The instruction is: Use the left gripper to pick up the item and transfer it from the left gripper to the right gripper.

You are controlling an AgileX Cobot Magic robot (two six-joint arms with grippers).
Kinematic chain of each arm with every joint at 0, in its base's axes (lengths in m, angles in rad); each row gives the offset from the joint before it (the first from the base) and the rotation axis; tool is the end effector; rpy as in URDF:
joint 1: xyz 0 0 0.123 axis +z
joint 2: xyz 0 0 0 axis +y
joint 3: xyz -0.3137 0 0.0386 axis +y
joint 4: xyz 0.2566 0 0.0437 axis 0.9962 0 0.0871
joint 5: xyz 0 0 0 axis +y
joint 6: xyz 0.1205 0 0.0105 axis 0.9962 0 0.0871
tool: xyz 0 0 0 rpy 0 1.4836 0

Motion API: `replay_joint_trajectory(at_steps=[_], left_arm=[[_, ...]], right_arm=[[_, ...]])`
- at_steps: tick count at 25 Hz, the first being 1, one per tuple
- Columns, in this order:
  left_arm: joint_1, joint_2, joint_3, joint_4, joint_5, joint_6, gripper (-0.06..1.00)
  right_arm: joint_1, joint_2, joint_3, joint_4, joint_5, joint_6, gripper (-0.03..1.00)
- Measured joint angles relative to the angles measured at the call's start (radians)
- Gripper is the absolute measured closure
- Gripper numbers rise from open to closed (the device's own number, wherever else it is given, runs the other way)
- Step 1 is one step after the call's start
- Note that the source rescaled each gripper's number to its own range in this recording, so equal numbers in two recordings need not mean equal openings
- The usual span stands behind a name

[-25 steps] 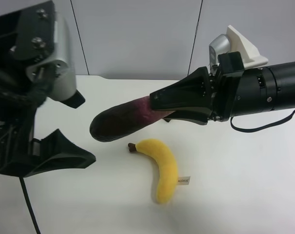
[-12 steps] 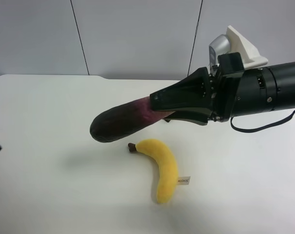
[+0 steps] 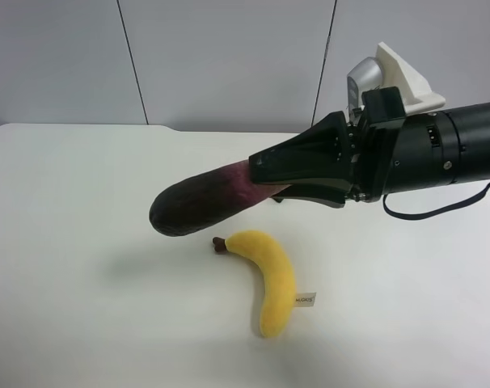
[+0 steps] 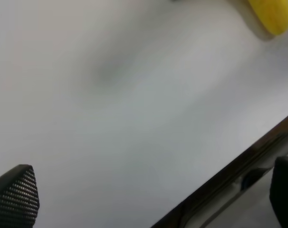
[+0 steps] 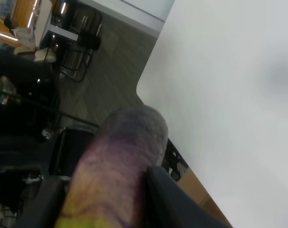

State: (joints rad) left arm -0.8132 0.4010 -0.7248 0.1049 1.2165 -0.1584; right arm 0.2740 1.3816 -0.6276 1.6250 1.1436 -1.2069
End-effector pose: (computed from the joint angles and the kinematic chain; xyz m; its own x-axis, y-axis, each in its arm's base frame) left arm 0.0355 -0.0203 0.3174 -0.5733 0.4300 -0.6975 0.6110 0.7915 -0.0142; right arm 0.2003 0.1705 0.2683 -0.8494 -0.0332 -0.5267 -0.5187 0.2358 0.8218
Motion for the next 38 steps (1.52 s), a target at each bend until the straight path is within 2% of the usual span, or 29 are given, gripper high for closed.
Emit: replay_joint_trajectory(at_steps=[8,15,19,25,33,38], left_arm=[[0.000,-0.248,0.131,0.000,0.002,0.025,-0.05],[-0.002,-0.397,0.150,-0.020,0.003,0.060,-0.05],[-0.002,-0.407,0.165,-0.025,-0.008,0.069,-0.05],[-0.002,-0.407,0.213,-0.047,-0.139,0.091,-0.05],[-0.002,-0.407,0.216,-0.047,-0.156,0.091,-0.05],[0.022,-0.407,0.216,-0.047,-0.157,0.091,-0.05]], right_arm=[[0.000,0.000,0.000,-0.025,-0.011,0.000,0.97],[0.000,0.000,0.000,-0.048,-0.055,0.001,0.97],[0.000,0.000,0.000,-0.048,-0.082,0.005,0.97],[0.000,0.000,0.000,-0.048,-0.103,0.009,0.97],[0.000,0.000,0.000,-0.051,-0.126,0.009,0.97],[0.000,0.000,0.000,-0.104,-0.157,0.020,0.97]])
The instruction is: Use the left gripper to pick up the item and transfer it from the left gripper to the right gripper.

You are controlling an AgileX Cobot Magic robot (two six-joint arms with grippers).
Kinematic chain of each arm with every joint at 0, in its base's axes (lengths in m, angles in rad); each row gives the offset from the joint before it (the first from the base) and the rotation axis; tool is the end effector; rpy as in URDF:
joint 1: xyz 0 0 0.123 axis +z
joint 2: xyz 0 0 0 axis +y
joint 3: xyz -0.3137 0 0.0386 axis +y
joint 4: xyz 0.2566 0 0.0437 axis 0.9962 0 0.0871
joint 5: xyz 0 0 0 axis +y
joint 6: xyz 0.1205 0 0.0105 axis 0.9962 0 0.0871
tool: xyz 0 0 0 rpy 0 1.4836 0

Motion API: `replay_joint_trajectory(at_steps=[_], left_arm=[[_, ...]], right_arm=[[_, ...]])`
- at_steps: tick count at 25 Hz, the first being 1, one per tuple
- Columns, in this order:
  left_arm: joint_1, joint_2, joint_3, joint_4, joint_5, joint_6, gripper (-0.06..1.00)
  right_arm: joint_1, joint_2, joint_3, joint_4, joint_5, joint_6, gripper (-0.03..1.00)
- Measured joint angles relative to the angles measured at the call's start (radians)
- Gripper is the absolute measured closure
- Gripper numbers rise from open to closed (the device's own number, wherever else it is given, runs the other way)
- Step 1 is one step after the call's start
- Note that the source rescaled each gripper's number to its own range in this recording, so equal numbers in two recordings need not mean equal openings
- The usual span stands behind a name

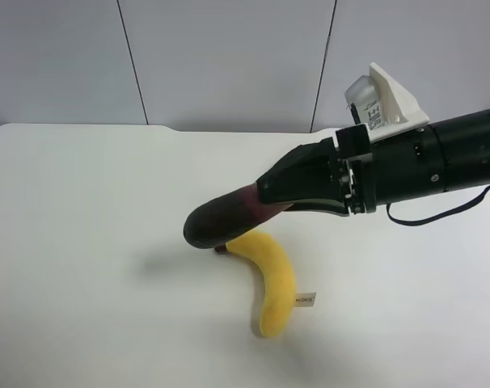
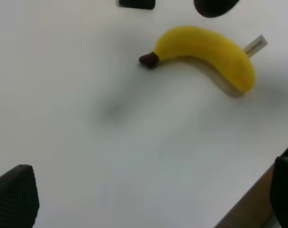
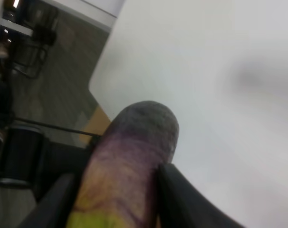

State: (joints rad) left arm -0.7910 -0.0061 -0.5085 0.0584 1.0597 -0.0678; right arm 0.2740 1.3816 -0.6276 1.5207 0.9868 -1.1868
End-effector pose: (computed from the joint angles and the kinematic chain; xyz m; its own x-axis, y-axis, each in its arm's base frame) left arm 0.0018 0.0070 0.2707 -0.3367 0.2848 -0.8975 0.6653 0.7464 -0.0127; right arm 0.2087 0.1634 0.2494 -0.8372 -0.0693 -0.5425 -0.5209 0.4034 0.7523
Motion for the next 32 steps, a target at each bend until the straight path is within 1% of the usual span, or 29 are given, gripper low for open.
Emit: replay_joint_trajectory(at_steps=[2,4,6,9,14,18,20,21,23,25,28,32], left_arm=[[0.039,0.000,0.000,0.000,0.000,0.000,-0.05],[0.097,0.000,0.000,0.000,-0.001,0.000,-0.05],[0.176,0.000,0.000,0.000,-0.001,0.000,-0.05],[0.300,0.000,0.000,0.000,-0.001,0.000,-0.05],[0.502,0.000,0.000,0.000,-0.001,0.001,-0.05],[0.625,0.000,0.000,0.000,-0.001,0.002,-0.05],[0.668,0.000,0.000,0.000,-0.001,0.002,-0.05],[0.687,0.000,0.000,0.000,-0.001,0.002,-0.05],[0.711,0.000,0.000,0.000,-0.001,0.002,-0.05],[0.722,0.000,0.000,0.000,-0.001,0.002,-0.05],[0.723,0.000,0.000,0.000,-0.001,0.002,-0.05],[0.723,0.000,0.000,0.000,-0.001,0.003,-0.05]], right_arm=[[0.000,0.000,-0.001,-0.036,-0.020,0.016,0.97],[0.000,0.000,-0.018,-0.097,-0.041,0.038,0.97],[0.000,0.001,-0.056,-0.179,-0.061,0.091,0.97],[0.000,0.002,-0.150,-0.340,-0.071,0.198,0.97],[0.000,0.003,-0.325,-0.695,-0.071,0.451,0.97],[0.000,0.003,-0.432,-0.998,-0.067,0.684,0.97],[0.000,0.003,-0.466,-1.132,-0.063,0.785,0.97],[0.000,0.003,-0.475,-1.179,-0.063,0.818,0.97],[0.000,0.003,-0.478,-1.276,-0.067,0.873,0.97],[0.000,0.010,-0.478,-1.347,-0.076,0.903,0.97],[0.000,0.045,-0.478,-1.425,-0.109,0.916,0.97],[0.000,0.125,-0.478,-1.484,-0.166,0.921,0.97]])
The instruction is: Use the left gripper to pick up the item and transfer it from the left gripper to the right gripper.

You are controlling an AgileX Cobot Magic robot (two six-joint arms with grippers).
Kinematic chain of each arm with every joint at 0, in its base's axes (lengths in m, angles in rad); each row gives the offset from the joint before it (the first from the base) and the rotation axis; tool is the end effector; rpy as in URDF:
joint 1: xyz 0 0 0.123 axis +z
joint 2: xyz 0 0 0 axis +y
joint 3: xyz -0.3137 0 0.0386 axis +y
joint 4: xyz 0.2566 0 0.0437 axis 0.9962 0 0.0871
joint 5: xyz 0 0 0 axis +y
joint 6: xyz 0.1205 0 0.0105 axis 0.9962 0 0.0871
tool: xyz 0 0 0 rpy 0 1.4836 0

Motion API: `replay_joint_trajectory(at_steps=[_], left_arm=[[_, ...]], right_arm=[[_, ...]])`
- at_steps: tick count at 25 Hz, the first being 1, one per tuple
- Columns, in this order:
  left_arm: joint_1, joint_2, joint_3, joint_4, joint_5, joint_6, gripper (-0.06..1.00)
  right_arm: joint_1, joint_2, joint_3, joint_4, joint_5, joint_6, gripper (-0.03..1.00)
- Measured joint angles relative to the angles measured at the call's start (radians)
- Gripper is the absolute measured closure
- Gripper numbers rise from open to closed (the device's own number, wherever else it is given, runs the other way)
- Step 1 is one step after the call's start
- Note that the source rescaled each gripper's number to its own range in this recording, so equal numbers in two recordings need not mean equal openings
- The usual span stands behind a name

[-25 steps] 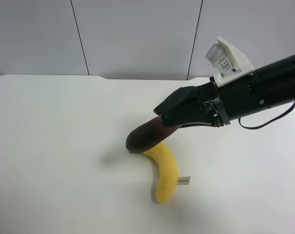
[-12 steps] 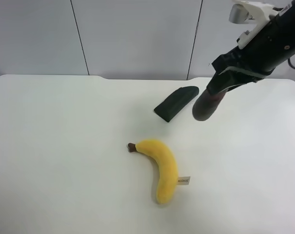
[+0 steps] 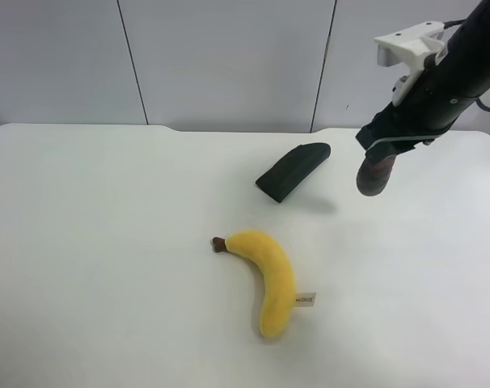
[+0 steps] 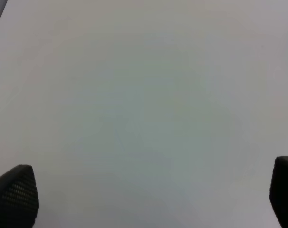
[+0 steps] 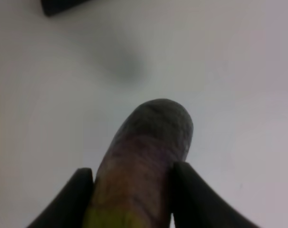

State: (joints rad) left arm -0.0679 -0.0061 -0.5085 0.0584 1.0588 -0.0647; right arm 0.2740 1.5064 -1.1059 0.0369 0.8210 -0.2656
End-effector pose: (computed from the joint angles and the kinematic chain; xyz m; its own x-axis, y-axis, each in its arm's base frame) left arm -0.0032 0.0064 0.2708 -0.4401 -0.0062 -0.8979 0.0063 0.9999 -0.0100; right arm 0.3099 0.0905 0.2692 -0.7802 -0.4666 -0.4167 -0.4811 0.8733 -0.0770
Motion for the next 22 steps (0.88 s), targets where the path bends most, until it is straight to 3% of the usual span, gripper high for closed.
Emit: replay_joint_trajectory(at_steps=[12,22], left_arm=[[0.000,0.000,0.000,0.000,0.000,0.000,-0.05],[0.000,0.000,0.000,0.000,0.000,0.000,-0.05]], right_arm=[[0.000,0.179,0.000,-0.027,-0.209,-0.047,0.97],[0.000,0.243,0.000,-0.037,-0.211,-0.069,0.97]])
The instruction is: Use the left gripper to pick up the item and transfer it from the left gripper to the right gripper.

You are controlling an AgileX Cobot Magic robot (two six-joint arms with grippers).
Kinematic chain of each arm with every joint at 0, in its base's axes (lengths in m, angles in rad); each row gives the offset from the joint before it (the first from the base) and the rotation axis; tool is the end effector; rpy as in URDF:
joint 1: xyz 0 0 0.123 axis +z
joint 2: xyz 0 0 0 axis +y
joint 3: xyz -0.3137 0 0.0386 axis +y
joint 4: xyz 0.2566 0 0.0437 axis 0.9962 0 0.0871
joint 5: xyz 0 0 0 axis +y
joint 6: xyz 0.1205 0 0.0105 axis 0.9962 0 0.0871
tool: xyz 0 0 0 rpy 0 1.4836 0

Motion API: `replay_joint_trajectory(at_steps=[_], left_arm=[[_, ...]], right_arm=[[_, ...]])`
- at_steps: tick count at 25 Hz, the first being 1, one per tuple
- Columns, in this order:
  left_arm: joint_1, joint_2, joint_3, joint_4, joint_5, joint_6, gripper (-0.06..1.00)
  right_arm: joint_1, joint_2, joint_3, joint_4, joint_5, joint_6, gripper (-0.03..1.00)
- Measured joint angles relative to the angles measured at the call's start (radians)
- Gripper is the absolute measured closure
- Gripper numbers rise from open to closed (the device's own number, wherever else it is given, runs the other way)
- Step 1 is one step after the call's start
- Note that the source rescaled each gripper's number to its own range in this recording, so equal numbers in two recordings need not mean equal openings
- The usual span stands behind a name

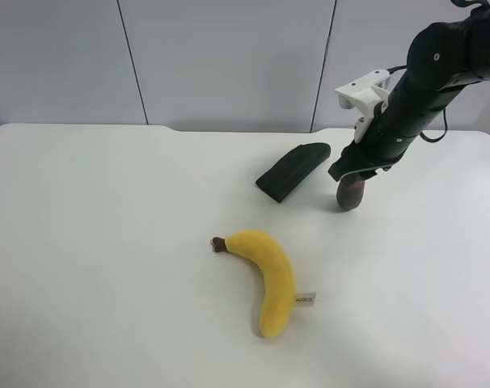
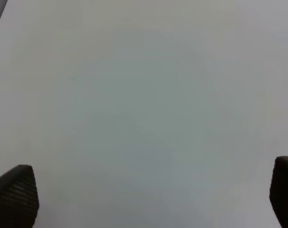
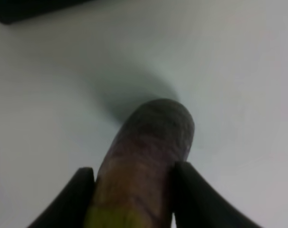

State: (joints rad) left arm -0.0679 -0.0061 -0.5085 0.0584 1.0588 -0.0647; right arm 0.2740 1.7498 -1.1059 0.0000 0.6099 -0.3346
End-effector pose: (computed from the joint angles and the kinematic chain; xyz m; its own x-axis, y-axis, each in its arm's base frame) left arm -0.0032 0.0064 0.2708 -0.4401 -0.0062 -0.8979 0.0063 0.9999 -0.0100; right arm 0.3589 0.1009 0.1945 -0.7472 -0.5511 -0.3715 -0.5462 0.8276 -0.1292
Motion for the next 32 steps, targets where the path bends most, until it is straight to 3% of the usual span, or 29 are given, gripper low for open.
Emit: replay_joint_trajectory(at_steps=[5,8,10,15,17,32], left_arm=[[0.000,0.000,0.000,0.000,0.000,0.000,-0.05],[0.000,0.000,0.000,0.000,0.000,0.000,-0.05],[0.000,0.000,0.000,0.000,0.000,0.000,-0.05],[0.000,0.000,0.000,0.000,0.000,0.000,-0.05],[0.000,0.000,0.000,0.000,0.000,0.000,-0.05],[0.000,0.000,0.000,0.000,0.000,0.000,-0.05]], right_arm=[[0.000,0.000,0.000,0.000,0.012,0.000,0.97],[0.000,0.000,0.000,0.000,0.040,0.000,0.88],[0.000,0.003,0.000,0.012,0.065,0.000,0.70],[0.000,0.006,0.000,0.014,0.092,0.012,0.16],[0.000,0.006,0.000,0.015,0.098,0.018,0.06],[0.000,-0.070,0.000,0.018,0.141,0.026,0.02]])
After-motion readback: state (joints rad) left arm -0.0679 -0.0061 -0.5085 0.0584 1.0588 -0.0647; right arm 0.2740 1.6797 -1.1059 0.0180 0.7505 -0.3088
